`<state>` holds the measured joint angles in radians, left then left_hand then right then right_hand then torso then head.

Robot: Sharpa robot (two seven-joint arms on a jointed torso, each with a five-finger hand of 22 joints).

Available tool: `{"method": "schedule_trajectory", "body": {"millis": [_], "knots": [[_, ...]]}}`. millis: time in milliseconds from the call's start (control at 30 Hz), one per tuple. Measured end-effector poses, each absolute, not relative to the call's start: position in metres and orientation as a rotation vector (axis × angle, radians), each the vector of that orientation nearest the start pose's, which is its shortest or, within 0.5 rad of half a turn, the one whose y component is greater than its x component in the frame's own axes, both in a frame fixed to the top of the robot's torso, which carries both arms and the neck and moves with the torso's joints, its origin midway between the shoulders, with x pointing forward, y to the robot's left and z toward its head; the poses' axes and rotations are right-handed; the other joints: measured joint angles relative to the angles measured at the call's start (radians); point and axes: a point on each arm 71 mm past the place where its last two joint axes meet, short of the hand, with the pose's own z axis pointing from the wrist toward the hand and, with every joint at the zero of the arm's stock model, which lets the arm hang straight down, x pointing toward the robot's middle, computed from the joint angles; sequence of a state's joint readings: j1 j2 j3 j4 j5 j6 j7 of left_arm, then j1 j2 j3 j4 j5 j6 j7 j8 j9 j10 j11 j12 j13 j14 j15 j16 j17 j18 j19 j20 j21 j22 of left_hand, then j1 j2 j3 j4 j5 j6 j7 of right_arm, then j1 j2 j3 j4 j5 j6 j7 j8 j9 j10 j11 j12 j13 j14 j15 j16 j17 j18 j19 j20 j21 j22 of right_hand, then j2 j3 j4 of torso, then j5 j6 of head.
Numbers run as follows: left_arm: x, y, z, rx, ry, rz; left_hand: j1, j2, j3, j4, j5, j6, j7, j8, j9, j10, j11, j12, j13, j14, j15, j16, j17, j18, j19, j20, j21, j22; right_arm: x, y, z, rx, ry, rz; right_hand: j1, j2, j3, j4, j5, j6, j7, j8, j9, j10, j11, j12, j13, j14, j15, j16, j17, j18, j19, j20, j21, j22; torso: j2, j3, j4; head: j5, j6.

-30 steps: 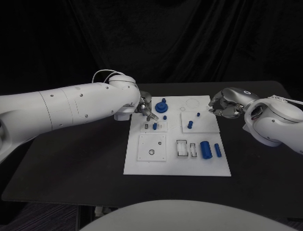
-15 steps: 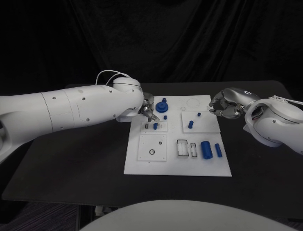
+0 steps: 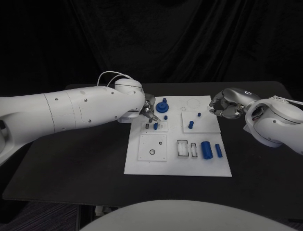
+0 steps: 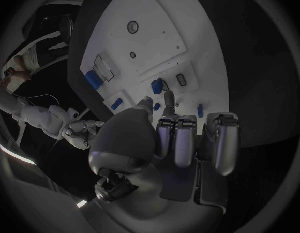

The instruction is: Assemble the parts on the task board

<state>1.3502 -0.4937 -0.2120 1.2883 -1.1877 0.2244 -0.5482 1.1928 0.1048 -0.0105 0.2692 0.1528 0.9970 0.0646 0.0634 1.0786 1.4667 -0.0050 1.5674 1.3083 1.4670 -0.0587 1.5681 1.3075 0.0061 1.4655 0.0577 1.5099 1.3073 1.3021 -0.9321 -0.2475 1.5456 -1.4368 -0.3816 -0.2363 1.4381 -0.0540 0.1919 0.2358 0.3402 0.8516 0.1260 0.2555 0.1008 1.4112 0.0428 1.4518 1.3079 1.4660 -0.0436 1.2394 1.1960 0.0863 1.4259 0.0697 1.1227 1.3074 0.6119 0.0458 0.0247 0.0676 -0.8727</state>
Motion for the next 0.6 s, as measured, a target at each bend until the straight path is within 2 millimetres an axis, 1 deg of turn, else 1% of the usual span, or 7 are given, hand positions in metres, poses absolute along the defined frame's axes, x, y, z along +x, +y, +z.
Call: {"method": "schedule_trajectory", "body": {"millis": [133,400,600], "knots": [[0.5134,0.1130,-0.2209,0.196,2.318,-0.227,0.000,0.000,0.003,0.003,0.000,0.001,0.001,0.000,-0.001,0.000,0.000,0.000,0.000,0.000,0.000,0.000,0.000,0.000,0.000,0.000,0.000,0.000,0.4735,-0.2520,-0.2074,-0.081,1.743,0.419,0.000,0.000,0.000,0.000,0.000,0.000,0.000,0.000,0.000,0.000,0.000,0.000,0.000,0.000,0.000,0.000,0.000,0.000,0.000,0.000,0.000,0.000,-0.001,0.0009,0.0000,0.000,0.000],[0.5115,0.1109,-0.2242,0.200,2.325,-0.228,-0.004,0.004,0.000,0.005,0.000,0.004,0.004,0.000,-0.002,0.000,0.000,0.000,0.000,0.000,0.000,0.000,0.000,0.000,0.000,0.000,-0.005,0.000,0.4737,-0.2514,-0.2075,-0.082,1.744,0.420,0.000,0.000,0.000,0.000,0.000,0.000,0.000,0.000,0.000,0.000,0.000,0.000,0.000,0.000,0.000,0.000,0.000,0.000,0.000,0.000,0.000,0.000,-0.001,0.0008,-0.0002,0.001,0.000],[0.5105,0.1103,-0.2271,0.201,2.331,-0.227,-0.004,0.004,0.000,0.005,0.004,0.004,0.004,0.000,-0.003,0.000,0.000,0.000,0.000,0.000,0.000,0.000,0.000,0.000,0.000,0.000,-0.005,0.000,0.4737,-0.2513,-0.2075,-0.082,1.744,0.420,0.000,0.000,0.000,0.000,0.000,0.000,0.000,0.000,-0.001,0.000,0.000,0.000,0.000,0.000,0.000,0.000,0.000,0.000,0.000,0.000,0.000,0.000,-0.001,0.0007,-0.0004,0.000,0.000]]}}
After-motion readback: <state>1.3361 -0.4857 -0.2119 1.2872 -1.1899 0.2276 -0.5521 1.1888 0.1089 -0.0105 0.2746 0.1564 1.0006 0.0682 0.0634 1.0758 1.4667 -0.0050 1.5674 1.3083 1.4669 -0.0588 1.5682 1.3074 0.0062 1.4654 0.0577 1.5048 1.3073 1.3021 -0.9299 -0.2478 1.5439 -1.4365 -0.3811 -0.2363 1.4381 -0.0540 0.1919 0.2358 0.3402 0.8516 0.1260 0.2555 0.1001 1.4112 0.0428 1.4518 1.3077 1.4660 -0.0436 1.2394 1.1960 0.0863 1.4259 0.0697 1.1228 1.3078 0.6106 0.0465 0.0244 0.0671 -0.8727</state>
